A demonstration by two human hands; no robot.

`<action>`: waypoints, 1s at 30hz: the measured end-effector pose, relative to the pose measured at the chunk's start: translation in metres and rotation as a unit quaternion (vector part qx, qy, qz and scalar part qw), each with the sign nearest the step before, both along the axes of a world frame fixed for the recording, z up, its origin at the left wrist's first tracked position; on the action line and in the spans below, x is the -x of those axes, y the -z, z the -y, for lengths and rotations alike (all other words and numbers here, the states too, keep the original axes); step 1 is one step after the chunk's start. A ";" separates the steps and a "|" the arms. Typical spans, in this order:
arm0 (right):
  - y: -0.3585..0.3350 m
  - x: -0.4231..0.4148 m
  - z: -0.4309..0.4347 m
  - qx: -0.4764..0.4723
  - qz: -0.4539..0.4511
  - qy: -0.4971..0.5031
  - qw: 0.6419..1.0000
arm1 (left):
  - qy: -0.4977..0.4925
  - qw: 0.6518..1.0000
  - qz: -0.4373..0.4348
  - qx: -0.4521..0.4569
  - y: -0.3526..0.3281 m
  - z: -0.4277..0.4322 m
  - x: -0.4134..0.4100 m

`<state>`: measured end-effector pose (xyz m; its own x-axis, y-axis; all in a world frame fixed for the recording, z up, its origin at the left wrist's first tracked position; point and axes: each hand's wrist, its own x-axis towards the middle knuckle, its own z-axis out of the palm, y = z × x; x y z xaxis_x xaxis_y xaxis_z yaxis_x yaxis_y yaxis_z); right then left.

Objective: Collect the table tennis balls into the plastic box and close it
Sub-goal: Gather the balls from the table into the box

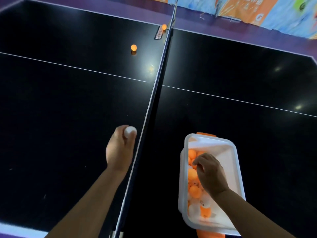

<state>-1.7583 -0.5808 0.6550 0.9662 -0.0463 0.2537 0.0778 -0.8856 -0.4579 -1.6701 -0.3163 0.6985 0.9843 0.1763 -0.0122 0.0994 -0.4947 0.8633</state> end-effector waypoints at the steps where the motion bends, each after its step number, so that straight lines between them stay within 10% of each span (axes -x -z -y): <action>1: -0.002 0.001 0.001 0.002 0.000 0.009 1.000 | 0.025 0.999 0.022 0.004 -0.012 0.012 0.002; 13: -0.028 0.037 0.055 0.033 0.028 0.063 0.997 | 0.400 0.896 0.068 -0.181 -0.004 0.121 0.068; 18: -0.022 0.058 0.077 0.072 0.030 0.069 0.995 | 0.278 0.924 0.041 -0.260 0.012 0.131 0.090; 23: -0.015 0.080 0.090 0.080 -0.011 0.067 0.994 | 0.199 0.937 -0.214 -0.192 0.013 0.142 0.123; 30: -0.024 0.099 0.105 0.072 -0.027 0.017 0.997 | 0.074 0.962 -0.174 -0.199 -0.004 0.159 0.165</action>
<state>-1.8572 -0.6859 0.6788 0.9772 -0.0467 0.2070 0.0245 -0.9441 -0.3287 -1.8354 -0.4756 0.7028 0.9477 0.0937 -0.3050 0.2505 -0.8106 0.5294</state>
